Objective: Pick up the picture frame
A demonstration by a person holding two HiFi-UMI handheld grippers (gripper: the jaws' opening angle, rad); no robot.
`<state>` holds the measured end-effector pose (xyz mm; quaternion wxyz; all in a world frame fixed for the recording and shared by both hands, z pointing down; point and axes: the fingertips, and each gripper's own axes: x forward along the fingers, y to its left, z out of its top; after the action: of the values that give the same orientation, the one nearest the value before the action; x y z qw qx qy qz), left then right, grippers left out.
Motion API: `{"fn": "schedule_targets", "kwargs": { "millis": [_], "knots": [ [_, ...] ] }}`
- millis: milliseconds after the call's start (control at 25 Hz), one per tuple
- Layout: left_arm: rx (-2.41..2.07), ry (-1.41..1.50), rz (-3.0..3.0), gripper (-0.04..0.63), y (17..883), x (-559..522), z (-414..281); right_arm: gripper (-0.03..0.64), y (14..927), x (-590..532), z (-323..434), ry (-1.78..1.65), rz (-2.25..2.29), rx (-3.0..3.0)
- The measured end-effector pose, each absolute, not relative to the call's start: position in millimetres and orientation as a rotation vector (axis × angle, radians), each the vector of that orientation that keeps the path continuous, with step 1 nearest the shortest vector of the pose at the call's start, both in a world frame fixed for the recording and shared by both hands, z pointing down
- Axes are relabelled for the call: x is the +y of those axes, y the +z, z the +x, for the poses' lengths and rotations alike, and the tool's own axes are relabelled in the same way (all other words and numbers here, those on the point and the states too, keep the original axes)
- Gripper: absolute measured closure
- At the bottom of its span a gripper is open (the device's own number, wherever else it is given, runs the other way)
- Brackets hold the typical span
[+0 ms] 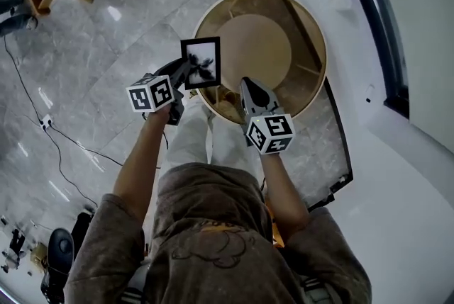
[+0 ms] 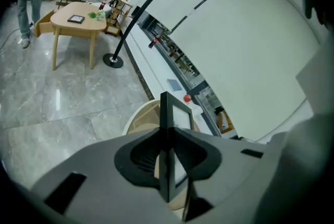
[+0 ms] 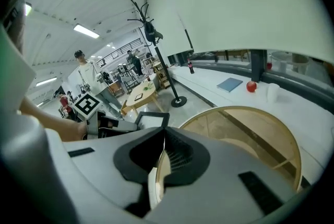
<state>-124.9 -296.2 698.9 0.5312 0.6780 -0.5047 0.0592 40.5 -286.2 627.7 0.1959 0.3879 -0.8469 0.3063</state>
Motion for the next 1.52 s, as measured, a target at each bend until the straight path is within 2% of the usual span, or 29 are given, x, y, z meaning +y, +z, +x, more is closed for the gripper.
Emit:
{"fn": "schedule_targets", "kwargs": {
  "millis": [440, 720, 1120, 1520],
  "knots": [
    [-1.261, 0.091, 1.826, 0.503, 507.0, -294.3, -106.5, 0.597, 489.1, -292.7, 70.7, 0.799, 1.175, -2.482],
    [-1.298, 0.023, 1.945, 0.503, 427.0, -279.9, -97.6, 0.597, 426.0, -284.1, 74.1, 0.739, 1.188, -2.589],
    [-1.310, -0.050, 2.013, 0.502, 372.1, -258.3, -93.7, 0.597, 386.0, -267.7, 80.4, 0.701, 1.235, -2.642],
    [-1.345, -0.071, 2.028, 0.503, 362.4, -253.8, -96.4, 0.597, 375.8, -269.9, 88.2, 0.653, 1.255, -2.665]
  ]
}}
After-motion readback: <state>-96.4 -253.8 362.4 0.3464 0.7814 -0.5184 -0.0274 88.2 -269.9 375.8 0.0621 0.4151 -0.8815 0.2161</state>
